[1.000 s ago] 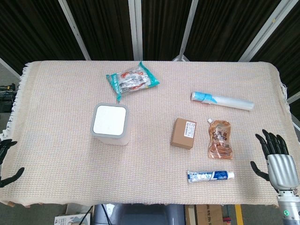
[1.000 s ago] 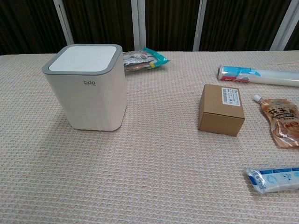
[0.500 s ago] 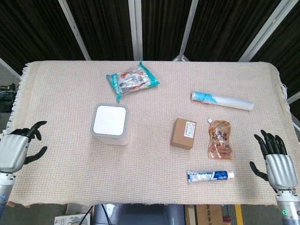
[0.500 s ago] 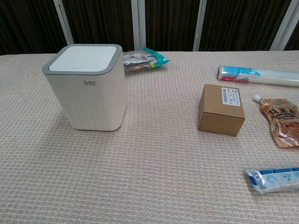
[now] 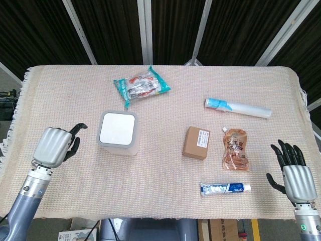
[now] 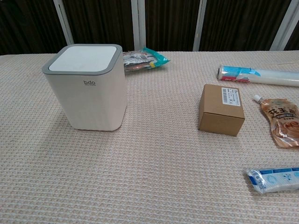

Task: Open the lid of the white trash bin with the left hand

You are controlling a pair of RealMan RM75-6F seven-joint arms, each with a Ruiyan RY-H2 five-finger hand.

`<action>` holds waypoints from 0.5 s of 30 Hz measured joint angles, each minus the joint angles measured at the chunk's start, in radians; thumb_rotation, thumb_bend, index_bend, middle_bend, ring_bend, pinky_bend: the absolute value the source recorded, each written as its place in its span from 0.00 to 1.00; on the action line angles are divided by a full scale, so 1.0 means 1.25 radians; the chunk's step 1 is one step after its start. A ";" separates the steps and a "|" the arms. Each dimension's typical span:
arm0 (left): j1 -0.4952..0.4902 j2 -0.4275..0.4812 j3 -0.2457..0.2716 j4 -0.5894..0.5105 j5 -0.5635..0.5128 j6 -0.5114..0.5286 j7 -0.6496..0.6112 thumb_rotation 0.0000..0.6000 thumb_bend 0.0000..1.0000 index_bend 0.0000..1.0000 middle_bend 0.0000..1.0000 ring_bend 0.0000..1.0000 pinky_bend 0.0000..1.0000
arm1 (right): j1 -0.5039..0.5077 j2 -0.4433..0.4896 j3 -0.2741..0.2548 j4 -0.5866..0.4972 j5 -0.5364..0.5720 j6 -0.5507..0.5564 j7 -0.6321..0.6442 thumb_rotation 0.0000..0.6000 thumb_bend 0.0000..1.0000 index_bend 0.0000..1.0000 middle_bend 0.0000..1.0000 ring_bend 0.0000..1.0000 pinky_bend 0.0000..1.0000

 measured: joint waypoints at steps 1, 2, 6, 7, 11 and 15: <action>-0.009 -0.002 -0.003 -0.008 -0.017 -0.010 0.016 1.00 0.77 0.34 0.91 0.88 0.80 | 0.000 0.000 0.000 0.000 0.000 0.000 -0.002 1.00 0.30 0.12 0.01 0.03 0.02; -0.018 -0.004 -0.005 -0.015 -0.034 -0.020 0.031 1.00 0.77 0.34 0.91 0.88 0.80 | 0.000 -0.001 0.000 0.000 0.001 -0.001 -0.003 1.00 0.30 0.12 0.01 0.03 0.02; -0.062 -0.020 -0.017 -0.042 -0.112 -0.049 0.100 1.00 0.77 0.34 0.92 0.88 0.80 | 0.000 -0.002 0.000 -0.002 0.003 -0.001 -0.009 1.00 0.30 0.12 0.01 0.03 0.02; -0.074 -0.026 -0.019 -0.048 -0.129 -0.055 0.113 1.00 0.77 0.34 0.92 0.88 0.80 | -0.001 -0.002 0.002 -0.003 0.005 0.002 -0.009 1.00 0.30 0.12 0.01 0.03 0.02; -0.114 -0.048 -0.020 -0.070 -0.182 -0.069 0.154 1.00 0.77 0.34 0.92 0.88 0.80 | -0.004 -0.002 0.005 -0.006 0.009 0.007 -0.007 1.00 0.30 0.12 0.01 0.03 0.02; -0.133 -0.062 -0.010 -0.073 -0.202 -0.062 0.172 1.00 0.76 0.34 0.92 0.88 0.80 | -0.004 0.001 0.007 -0.009 0.012 0.007 -0.002 1.00 0.30 0.12 0.01 0.03 0.02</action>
